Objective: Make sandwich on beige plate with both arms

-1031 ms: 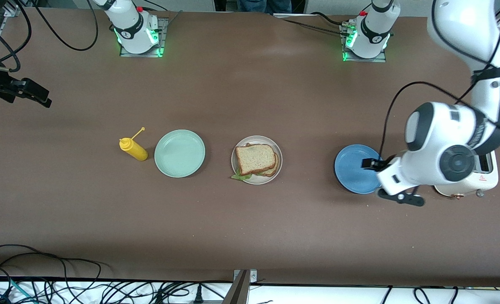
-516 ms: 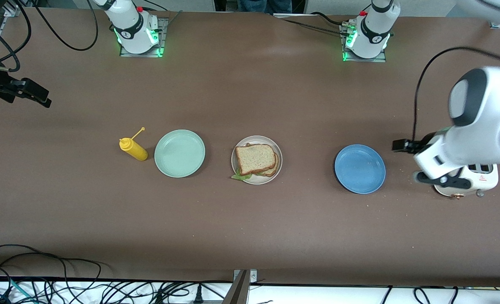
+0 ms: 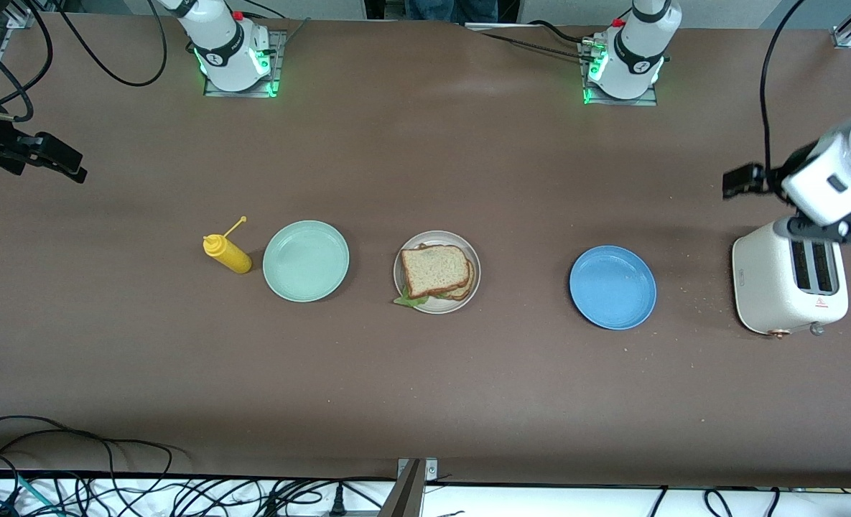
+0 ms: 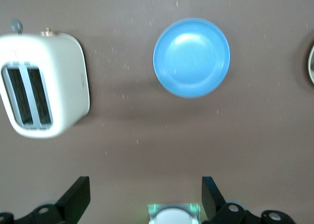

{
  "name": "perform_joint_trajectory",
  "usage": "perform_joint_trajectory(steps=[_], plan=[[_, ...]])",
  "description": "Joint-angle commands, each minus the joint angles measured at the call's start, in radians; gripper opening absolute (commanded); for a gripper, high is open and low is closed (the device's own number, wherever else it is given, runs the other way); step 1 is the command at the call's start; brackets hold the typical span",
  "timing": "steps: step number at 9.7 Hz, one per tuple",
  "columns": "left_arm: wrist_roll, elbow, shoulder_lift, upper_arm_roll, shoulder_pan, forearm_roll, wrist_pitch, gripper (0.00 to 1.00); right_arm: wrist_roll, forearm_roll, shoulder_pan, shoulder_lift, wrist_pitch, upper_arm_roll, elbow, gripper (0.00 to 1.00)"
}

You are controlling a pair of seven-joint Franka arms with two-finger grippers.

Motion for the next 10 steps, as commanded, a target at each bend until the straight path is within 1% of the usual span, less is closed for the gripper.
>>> perform_joint_trajectory(steps=[1, 2, 3, 4, 6, 8, 10], plan=[[-0.011, -0.086, -0.078, -0.005, -0.008, 0.034, -0.034, 1.00, 0.006, 0.019, 0.000, 0.000, -0.010, -0.002, 0.016, 1.00], [-0.017, -0.112, -0.098, -0.005, -0.003, 0.034, -0.034, 1.00, 0.006, 0.019, 0.000, 0.000, -0.010, -0.004, 0.016, 1.00], [-0.033, -0.114, -0.100, -0.004, 0.004, 0.034, -0.031, 1.00, 0.006, 0.019, 0.000, 0.000, -0.010, -0.002, 0.016, 1.00], [-0.034, -0.100, -0.088, -0.005, 0.027, 0.033, -0.026, 1.00, 0.006, 0.019, 0.000, 0.000, -0.011, -0.004, 0.016, 1.00], [-0.025, -0.074, -0.056, -0.002, 0.040, 0.018, -0.023, 1.00, 0.006, 0.018, 0.000, 0.000, -0.011, -0.002, 0.016, 1.00], [-0.024, -0.074, -0.049, -0.004, 0.049, -0.015, 0.013, 1.00, 0.002, 0.001, 0.002, 0.000, -0.016, 0.006, 0.017, 1.00], [-0.024, -0.069, -0.051, -0.010, 0.047, -0.024, 0.084, 1.00, 0.006, 0.015, 0.002, -0.002, -0.019, 0.004, 0.016, 1.00]])
